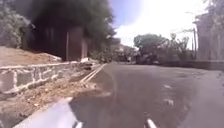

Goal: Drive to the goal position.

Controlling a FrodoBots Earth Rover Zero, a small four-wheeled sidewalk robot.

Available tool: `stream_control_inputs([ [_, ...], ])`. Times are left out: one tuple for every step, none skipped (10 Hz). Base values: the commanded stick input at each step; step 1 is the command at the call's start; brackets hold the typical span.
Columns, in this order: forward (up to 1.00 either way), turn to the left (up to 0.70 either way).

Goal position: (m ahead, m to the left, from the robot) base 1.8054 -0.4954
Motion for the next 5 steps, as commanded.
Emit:
stream_control_inputs([
  [0.70, 0.00],
  [0.70, 0.00],
  [0.70, 0.00],
  [0.70, 0.00],
  [0.70, 0.00],
])
